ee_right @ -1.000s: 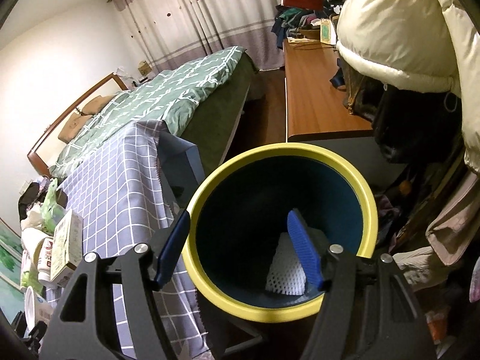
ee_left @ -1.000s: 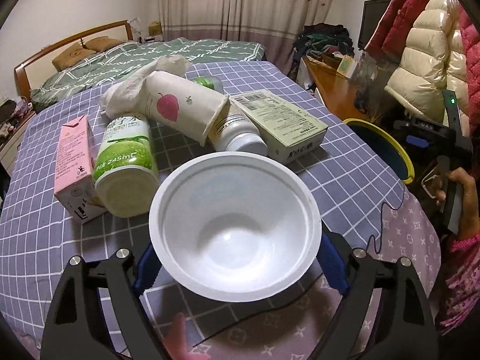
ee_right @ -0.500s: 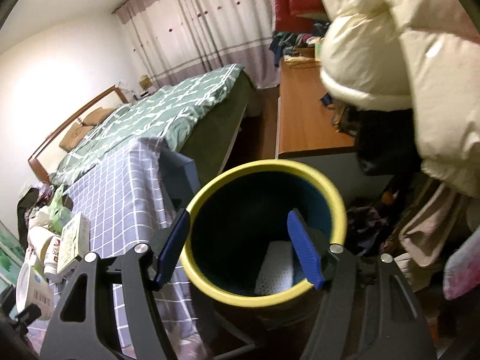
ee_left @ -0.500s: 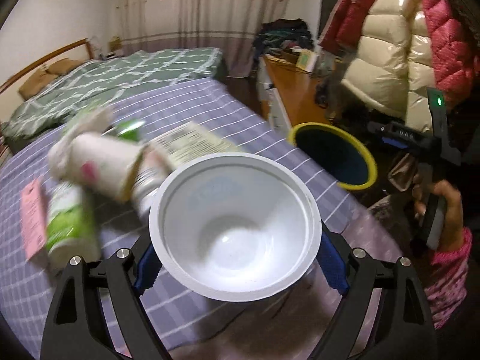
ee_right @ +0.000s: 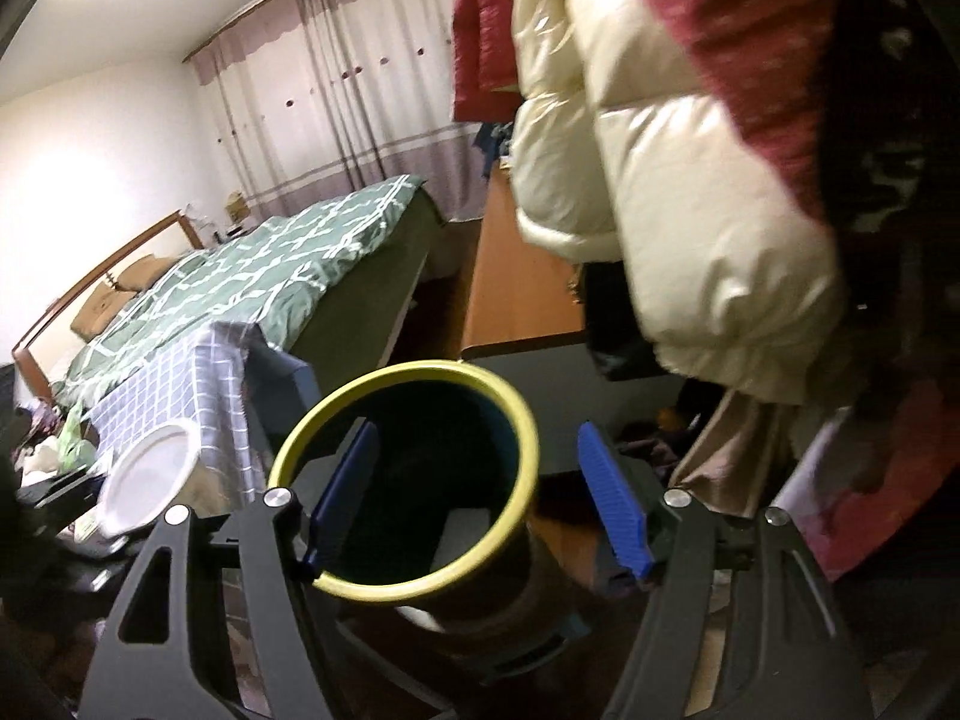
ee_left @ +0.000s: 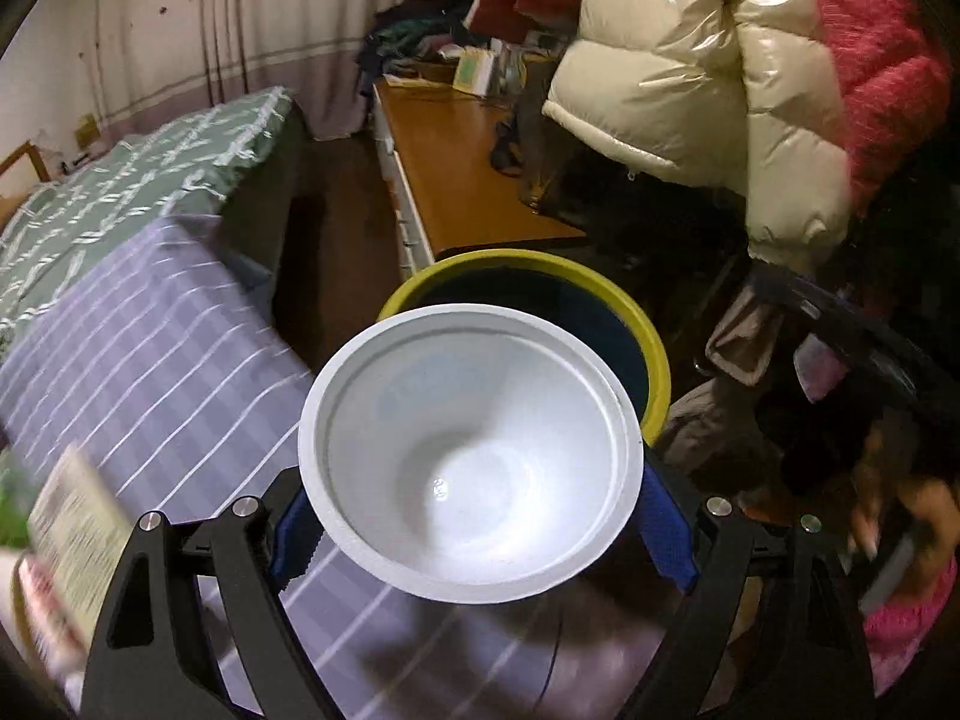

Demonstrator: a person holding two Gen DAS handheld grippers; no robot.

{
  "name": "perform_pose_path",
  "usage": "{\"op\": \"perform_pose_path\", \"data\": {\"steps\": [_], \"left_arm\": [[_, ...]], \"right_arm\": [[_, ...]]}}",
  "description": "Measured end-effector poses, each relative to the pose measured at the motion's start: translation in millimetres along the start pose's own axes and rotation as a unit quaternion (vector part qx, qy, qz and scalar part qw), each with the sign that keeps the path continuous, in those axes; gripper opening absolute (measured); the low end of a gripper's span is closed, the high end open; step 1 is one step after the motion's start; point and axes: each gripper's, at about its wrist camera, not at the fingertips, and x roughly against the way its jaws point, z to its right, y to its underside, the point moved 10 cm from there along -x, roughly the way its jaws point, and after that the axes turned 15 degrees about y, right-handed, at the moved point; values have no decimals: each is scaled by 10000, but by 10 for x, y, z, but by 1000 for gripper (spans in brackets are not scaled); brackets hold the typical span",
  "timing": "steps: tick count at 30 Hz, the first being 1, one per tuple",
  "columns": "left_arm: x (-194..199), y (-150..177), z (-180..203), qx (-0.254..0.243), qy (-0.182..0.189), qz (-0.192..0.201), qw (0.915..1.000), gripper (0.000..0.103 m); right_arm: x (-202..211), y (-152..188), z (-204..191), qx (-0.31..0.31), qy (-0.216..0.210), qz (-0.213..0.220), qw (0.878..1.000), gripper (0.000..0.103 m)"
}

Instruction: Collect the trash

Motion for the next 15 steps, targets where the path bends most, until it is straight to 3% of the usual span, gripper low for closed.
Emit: {"op": "perform_pose_path", "data": {"steps": [8,15], "left_arm": [[-679,-469,-83,169,97,-135,9997,87],[-605,-480,-201,451,126,-68,9989,93]], "right_arm": [[-75,72,174,-68,111,-136,9998,69],[-52,105,94,9,14,-154,9999,69]]}}
